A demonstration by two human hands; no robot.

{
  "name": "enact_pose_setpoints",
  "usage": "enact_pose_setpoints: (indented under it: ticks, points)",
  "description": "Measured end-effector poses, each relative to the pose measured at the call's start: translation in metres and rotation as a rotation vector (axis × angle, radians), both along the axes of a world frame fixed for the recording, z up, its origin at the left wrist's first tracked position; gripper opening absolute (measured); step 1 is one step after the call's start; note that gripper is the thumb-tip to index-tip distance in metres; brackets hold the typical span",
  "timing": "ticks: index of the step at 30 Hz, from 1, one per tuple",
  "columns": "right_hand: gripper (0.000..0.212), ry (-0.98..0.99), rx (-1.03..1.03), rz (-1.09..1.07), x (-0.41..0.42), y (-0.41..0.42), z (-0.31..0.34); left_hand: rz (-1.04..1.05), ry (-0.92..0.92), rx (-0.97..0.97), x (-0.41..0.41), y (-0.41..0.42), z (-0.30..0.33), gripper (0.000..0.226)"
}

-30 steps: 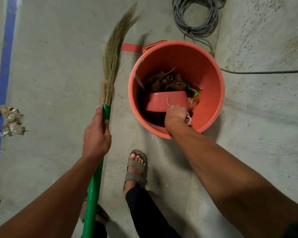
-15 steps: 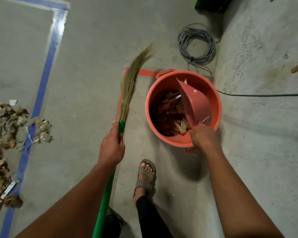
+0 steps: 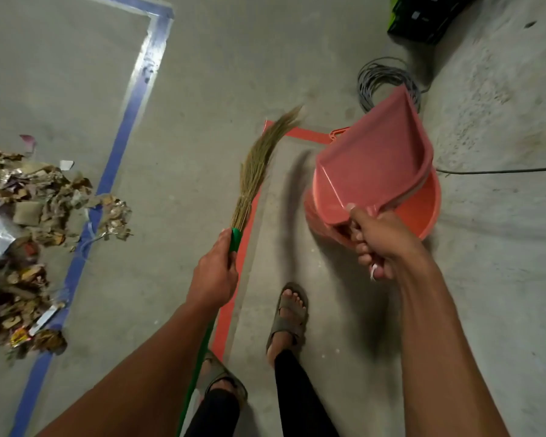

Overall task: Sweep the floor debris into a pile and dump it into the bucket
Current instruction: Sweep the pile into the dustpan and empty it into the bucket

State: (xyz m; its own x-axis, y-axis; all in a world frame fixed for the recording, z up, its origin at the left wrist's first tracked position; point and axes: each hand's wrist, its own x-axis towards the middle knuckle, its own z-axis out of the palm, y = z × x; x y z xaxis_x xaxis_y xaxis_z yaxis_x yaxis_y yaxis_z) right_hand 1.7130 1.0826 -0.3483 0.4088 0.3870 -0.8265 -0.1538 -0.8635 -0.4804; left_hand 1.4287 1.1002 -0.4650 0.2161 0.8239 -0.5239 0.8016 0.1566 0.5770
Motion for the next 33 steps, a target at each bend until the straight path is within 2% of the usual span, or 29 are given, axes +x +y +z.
enact_pose_setpoints:
  ticks: [3,6,16,22,25,30,33]
  points:
    - [0.035,0.112,0.134,-0.055,-0.045,0.02,-0.012,0.025,0.015,0.0,-0.034,-0.001,-0.003,0.057]
    - [0.034,0.234,0.177,-0.029,-0.087,0.04,-0.031,0.041,0.019,0.008,-0.064,0.001,-0.008,0.056]
    - [0.034,0.419,0.185,0.011,-0.228,0.097,-0.063,0.106,0.026,0.044,-0.164,0.027,-0.024,0.054]
    - [0.034,0.521,0.173,-0.037,-0.309,0.123,-0.094,0.207,0.052,0.005,-0.202,0.046,-0.057,0.057]
    - [0.034,0.57,0.155,-0.027,-0.348,0.131,-0.122,0.271,0.079,-0.042,-0.219,0.056,-0.084,0.054]
    - [0.033,0.611,0.117,0.017,-0.404,0.134,-0.177,0.369,0.152,-0.167,-0.262,0.07,-0.168,0.056]
    - [0.033,0.632,0.075,0.068,-0.43,0.127,-0.207,0.417,0.186,-0.149,-0.295,0.074,-0.211,0.056]
